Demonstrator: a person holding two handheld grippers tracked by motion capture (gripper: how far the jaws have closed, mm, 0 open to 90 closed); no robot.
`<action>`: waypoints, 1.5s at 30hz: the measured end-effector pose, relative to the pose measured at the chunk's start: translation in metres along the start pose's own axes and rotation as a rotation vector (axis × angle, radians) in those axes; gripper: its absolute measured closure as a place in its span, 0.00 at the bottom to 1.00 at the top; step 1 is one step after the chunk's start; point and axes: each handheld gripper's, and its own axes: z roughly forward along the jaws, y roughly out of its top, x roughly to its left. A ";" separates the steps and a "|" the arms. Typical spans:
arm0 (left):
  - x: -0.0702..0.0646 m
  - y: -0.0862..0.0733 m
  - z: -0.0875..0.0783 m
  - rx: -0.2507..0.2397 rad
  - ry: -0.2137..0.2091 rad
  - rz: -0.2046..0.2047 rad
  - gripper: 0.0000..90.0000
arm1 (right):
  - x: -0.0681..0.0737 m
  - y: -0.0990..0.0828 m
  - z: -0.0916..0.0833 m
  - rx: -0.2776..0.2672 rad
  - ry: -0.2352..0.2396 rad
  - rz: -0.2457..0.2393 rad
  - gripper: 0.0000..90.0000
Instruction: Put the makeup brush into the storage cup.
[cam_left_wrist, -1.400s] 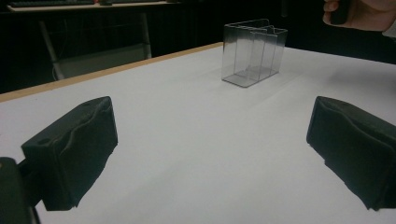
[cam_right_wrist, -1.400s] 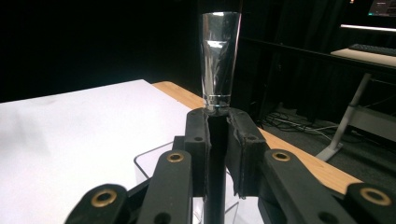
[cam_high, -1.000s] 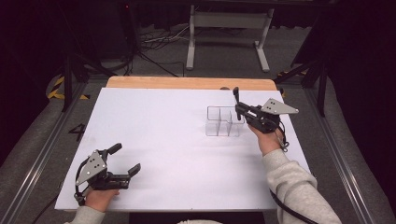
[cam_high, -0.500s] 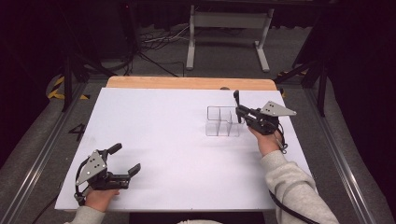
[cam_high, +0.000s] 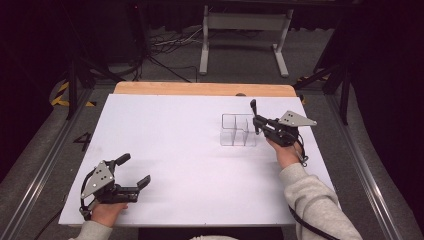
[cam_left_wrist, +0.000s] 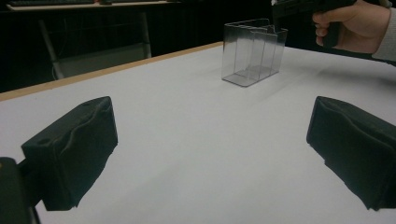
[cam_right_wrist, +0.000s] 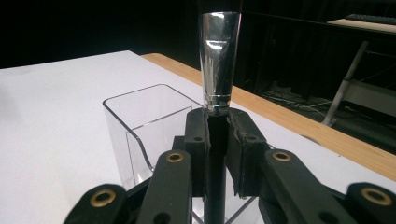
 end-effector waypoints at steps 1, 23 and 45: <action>0.000 0.000 0.000 -0.001 0.000 0.000 0.03 | 0.000 -0.001 0.000 0.000 0.000 0.000 0.88; -0.001 0.001 0.000 -0.004 0.002 0.002 0.03 | 0.007 0.027 -0.022 -0.077 0.035 0.069 0.27; -0.002 0.005 -0.002 -0.015 -0.007 0.004 0.02 | 0.034 0.021 -0.075 -0.080 0.103 -0.011 0.03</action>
